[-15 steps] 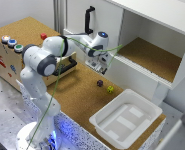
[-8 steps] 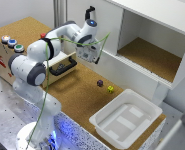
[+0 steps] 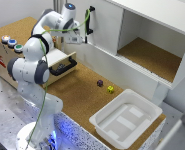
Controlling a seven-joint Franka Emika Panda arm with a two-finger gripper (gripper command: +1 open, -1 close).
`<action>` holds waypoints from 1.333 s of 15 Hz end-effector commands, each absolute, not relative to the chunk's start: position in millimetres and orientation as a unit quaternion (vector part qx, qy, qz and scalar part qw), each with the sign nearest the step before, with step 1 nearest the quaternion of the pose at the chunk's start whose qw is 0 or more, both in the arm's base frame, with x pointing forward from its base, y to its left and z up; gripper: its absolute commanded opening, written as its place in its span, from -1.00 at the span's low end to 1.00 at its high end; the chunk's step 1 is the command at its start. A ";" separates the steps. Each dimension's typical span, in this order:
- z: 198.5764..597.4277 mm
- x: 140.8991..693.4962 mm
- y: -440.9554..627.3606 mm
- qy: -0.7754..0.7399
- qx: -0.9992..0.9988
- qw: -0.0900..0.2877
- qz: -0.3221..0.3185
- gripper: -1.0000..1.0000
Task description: Grasp the pink block
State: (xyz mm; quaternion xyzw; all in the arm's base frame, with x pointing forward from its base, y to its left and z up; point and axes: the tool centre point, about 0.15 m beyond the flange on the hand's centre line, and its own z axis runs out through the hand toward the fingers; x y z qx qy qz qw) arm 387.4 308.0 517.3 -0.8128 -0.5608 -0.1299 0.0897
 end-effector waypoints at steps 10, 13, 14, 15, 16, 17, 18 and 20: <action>465.0 421.9 474.3 -0.734 -0.678 0.007 0.024 1.00; 457.3 420.7 475.0 -0.739 -0.673 -0.008 0.018 1.00; 452.7 420.0 475.5 -0.744 -0.667 -0.033 0.023 1.00; 448.7 418.7 474.6 -0.746 -0.664 -0.041 0.026 1.00; 444.1 414.3 474.3 -0.752 -0.656 -0.060 0.029 1.00; 441.3 410.8 472.2 -0.756 -0.652 -0.058 0.035 -1.00; 438.0 407.7 471.9 -0.757 -0.650 -0.062 0.034 -1.00; 435.7 404.6 471.5 -0.753 -0.654 -0.057 0.032 -1.00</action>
